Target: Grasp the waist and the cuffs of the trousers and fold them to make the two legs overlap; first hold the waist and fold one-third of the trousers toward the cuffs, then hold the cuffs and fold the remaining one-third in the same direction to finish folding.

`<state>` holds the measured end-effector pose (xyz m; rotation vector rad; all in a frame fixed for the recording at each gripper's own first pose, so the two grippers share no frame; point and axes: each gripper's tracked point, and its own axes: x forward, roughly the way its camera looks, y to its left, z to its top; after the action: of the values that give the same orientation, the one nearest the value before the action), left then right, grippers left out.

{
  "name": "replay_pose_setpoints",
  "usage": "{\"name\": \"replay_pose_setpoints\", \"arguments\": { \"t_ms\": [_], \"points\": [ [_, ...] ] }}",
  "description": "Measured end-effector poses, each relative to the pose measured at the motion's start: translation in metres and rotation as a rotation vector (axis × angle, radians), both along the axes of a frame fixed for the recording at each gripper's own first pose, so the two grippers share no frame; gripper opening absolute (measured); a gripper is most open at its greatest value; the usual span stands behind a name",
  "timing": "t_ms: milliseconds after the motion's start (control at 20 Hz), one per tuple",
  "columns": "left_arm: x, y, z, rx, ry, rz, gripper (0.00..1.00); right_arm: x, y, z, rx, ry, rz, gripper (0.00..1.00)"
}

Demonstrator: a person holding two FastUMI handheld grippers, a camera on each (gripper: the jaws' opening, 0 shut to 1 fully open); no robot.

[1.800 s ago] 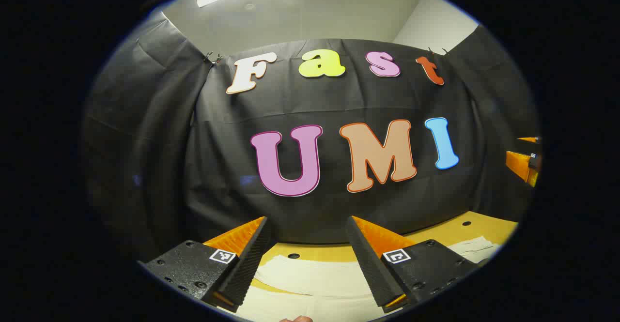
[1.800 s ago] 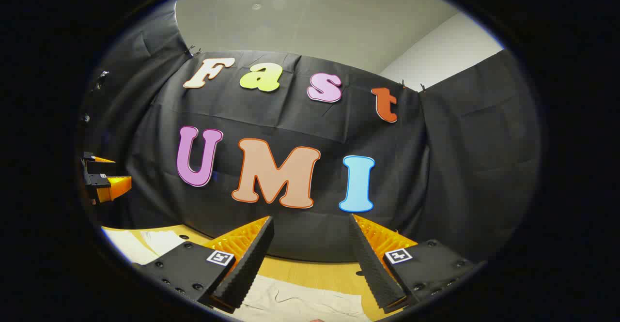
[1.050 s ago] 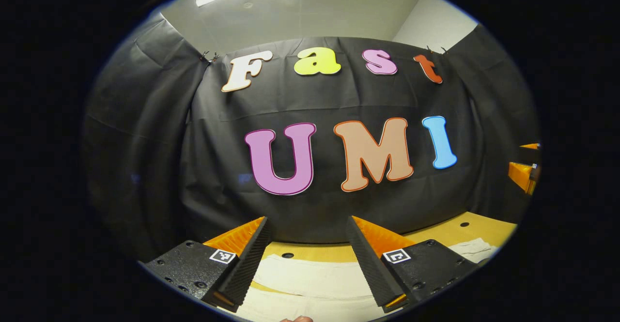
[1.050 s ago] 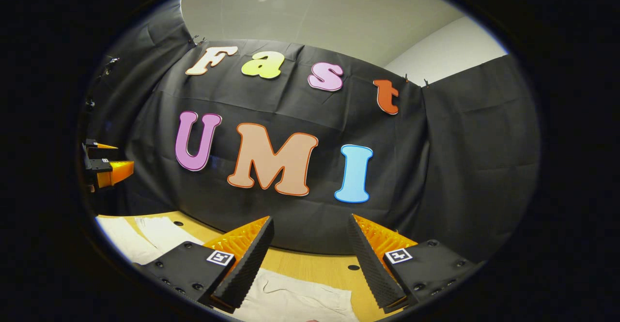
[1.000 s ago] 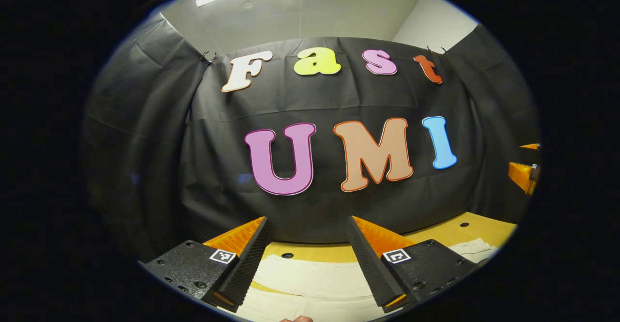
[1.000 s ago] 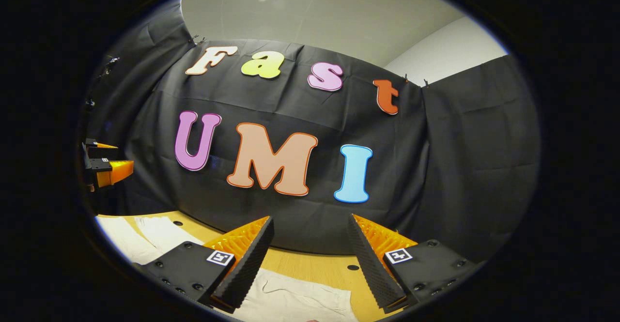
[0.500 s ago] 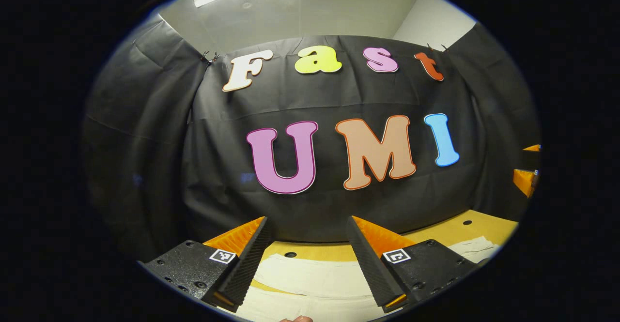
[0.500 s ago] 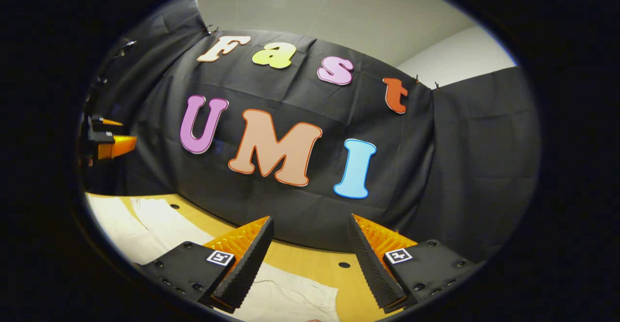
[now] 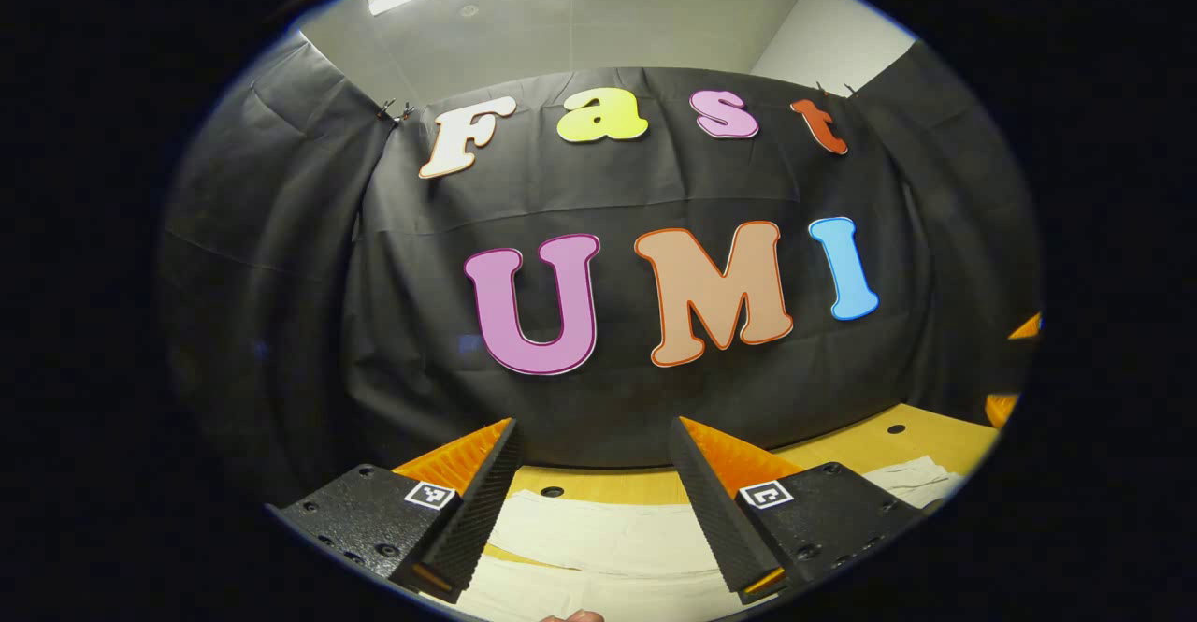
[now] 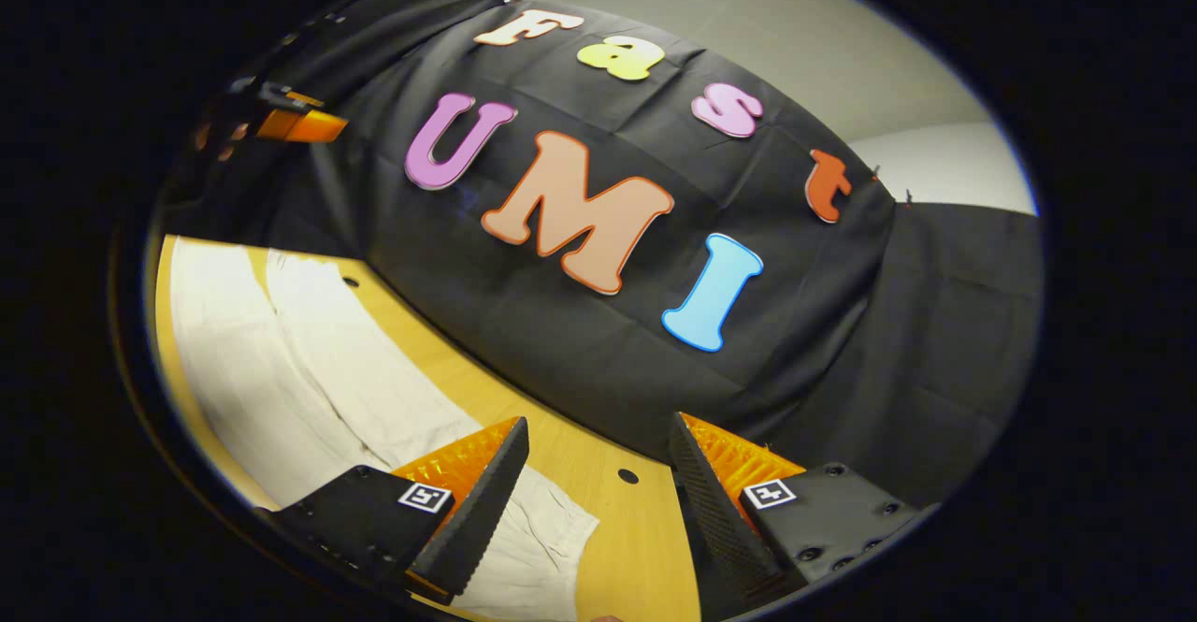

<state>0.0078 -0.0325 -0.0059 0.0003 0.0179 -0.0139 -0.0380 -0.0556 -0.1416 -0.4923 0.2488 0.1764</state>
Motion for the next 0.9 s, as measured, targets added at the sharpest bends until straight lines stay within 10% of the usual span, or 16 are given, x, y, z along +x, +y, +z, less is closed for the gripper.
{"name": "replay_pose_setpoints", "arguments": {
  "t_ms": [900],
  "points": [
    [0.001,0.004,-0.019,0.056,0.036,0.007,0.94,-0.120,-0.005,-0.175,-0.433,0.390,0.392,1.00]
  ]
}}
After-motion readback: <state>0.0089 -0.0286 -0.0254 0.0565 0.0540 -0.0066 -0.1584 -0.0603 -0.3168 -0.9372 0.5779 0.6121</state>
